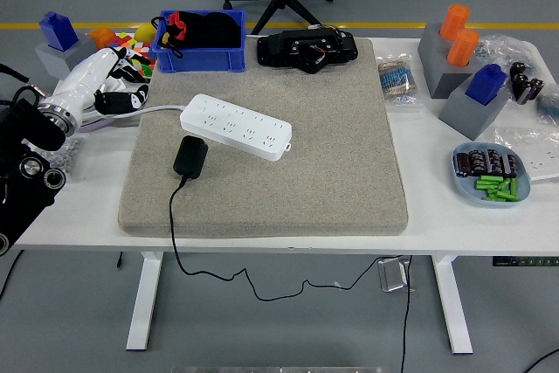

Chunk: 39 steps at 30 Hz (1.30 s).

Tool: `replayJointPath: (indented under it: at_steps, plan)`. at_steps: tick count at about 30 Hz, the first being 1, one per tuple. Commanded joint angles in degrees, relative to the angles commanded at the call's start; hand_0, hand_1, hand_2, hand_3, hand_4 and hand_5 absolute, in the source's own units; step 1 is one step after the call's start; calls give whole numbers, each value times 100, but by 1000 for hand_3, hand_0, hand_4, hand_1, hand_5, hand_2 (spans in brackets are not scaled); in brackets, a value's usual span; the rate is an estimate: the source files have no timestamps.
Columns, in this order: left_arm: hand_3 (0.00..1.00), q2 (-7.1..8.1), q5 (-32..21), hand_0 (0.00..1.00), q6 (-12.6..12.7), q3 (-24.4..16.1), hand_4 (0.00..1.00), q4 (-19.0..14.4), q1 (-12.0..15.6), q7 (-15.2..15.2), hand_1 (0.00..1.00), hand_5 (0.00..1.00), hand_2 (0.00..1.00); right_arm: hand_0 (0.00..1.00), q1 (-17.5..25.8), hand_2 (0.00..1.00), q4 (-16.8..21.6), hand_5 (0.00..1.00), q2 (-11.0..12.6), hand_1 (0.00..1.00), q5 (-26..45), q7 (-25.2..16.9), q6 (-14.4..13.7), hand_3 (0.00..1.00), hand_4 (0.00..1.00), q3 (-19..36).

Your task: Press the white button,pick up the black plug,place it near the board,insert it into the board

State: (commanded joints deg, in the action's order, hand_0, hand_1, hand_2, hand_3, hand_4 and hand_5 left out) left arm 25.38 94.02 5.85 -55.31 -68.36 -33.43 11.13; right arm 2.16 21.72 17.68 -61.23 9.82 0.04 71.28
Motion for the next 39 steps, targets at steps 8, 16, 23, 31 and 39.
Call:
replayJointPath:
  at_steps: [8, 16, 23, 31, 39]
  plan:
    - [675, -68, -470, 64, 59, 774, 58, 434, -502, -135, 97, 2, 120, 774, -3, 659, 1, 437, -12, 679, 19, -2, 2, 618, 665, -2]
    - [705, -372, -1044, 47, -234, 1699, 2, 1052, -1093, 38, 17, 2, 101, 774, -16, 659, -4, 437, 2, 679, 36, 1, 4, 618, 665, -21]
    - [698, -677, -1267, 40, -259, 2153, 2, 1514, -1453, 157, 14, 2, 103, 774, -19, 659, -10, 438, -4, 679, 51, 3, 7, 618, 665, -50]
    - [699, -1015, -1361, 38, -272, 2780, 2, 2169, -1891, 308, 12, 2, 113, 774, -35, 659, -17, 437, 11, 678, 64, 2, 6, 618, 664, -69]
    - [704, -1299, -1495, 40, -260, 3182, 2, 2895, -2205, 347, 12, 2, 113, 773, -65, 659, -19, 436, 21, 679, 81, 0, 6, 618, 664, -127]
